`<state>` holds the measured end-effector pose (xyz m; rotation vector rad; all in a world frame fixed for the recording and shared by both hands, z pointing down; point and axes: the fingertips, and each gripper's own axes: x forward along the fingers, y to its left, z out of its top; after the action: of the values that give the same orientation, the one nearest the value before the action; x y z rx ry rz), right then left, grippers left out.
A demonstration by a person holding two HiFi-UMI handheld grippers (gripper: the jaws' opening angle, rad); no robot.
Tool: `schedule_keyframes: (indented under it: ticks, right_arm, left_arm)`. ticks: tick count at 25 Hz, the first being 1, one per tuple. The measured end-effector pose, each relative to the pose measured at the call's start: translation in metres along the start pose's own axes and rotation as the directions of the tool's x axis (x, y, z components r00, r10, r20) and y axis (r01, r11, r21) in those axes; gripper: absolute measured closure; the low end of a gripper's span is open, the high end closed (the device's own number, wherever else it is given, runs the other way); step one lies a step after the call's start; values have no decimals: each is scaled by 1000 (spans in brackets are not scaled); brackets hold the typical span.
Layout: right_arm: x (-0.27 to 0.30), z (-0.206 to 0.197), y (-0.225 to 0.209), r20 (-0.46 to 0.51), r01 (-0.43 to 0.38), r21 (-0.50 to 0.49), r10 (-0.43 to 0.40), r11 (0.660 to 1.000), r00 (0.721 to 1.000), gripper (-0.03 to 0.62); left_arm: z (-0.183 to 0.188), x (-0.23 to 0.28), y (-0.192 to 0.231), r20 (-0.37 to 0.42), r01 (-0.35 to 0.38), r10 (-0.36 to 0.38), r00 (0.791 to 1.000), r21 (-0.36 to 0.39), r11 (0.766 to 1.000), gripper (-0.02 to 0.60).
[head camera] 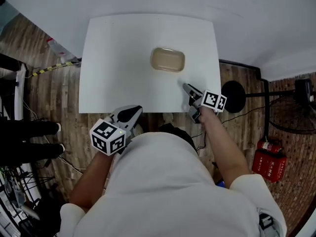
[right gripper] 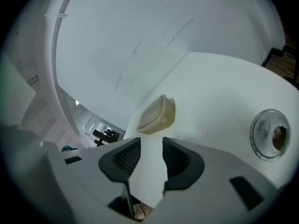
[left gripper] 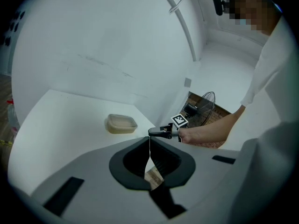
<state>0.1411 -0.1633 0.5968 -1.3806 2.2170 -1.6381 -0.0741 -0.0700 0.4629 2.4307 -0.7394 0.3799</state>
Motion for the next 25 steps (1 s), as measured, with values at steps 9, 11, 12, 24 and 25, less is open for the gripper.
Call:
schedule_keyframes:
  ticks: [9,11,12,24,25]
  right_arm:
    - [44,30,-25,-52,-48,92,53,995,997,430]
    - [51,31,-28,-68,-56,98,63,994,996,425]
    - [53,31,-28,-74,-61,105,69,993,995,418]
    - [68,39,-24,-72,-153,209,172,966,983,478]
    - [67,40,-23,-70,-161,211,179,964,981,489]
  left_arm:
    - [21,28,23,-14,-83,83,996,-31,996,563]
    - [25,34,26,-23,-94,93,995,-26,995,563]
    - [27,37,27,-23,-96,95,995,-27,995,563]
    - [43,51,38,-38,-116,115,993,-20,993,563]
    - [43,51,38,-39,-116,115,993,-20,993,563]
